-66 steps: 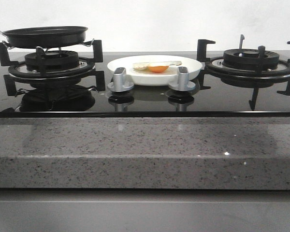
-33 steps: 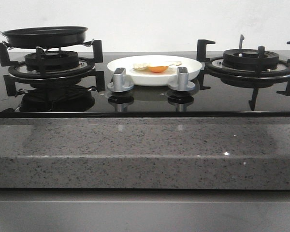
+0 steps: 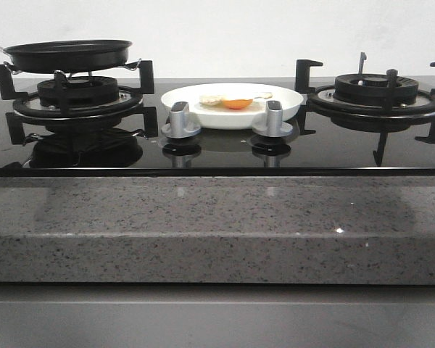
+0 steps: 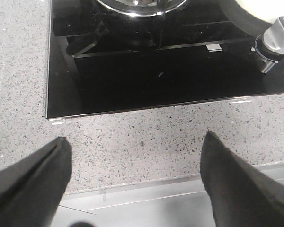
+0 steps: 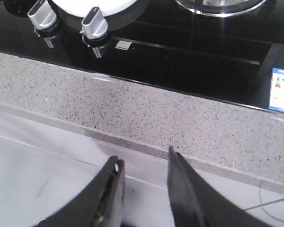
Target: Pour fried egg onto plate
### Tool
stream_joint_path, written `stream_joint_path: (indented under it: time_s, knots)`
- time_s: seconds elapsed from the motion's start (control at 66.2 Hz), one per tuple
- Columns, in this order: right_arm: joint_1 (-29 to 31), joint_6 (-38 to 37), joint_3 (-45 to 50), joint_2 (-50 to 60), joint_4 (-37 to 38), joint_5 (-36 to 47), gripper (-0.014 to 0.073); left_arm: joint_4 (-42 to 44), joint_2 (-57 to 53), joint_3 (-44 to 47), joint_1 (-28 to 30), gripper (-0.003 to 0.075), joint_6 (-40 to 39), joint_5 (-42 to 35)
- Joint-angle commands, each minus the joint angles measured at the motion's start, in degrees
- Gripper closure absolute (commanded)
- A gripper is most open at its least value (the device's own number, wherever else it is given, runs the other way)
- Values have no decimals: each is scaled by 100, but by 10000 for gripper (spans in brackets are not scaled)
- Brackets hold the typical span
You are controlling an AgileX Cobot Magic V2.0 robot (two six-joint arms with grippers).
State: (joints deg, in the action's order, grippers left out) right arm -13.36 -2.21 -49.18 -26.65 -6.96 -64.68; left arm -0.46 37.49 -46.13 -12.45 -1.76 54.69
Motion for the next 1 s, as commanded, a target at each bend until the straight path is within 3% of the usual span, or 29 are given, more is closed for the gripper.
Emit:
stream_joint_path:
  time_s: [0.0, 0.695, 0.861, 0.982]
  knots:
    - [1, 65, -137, -43, 42, 315, 326, -7, 19, -139, -40, 166, -63, -382]
    - [1, 65, -137, -43, 42, 319, 335, -19, 19, -139, -40, 166, -63, -556]
    - [1, 65, -137, -43, 42, 319, 503, -30, 19, -139, -40, 180, -63, -556]
    - [1, 65, -137, -43, 42, 319, 654, -30, 33, -139, -40, 326, -63, -556]
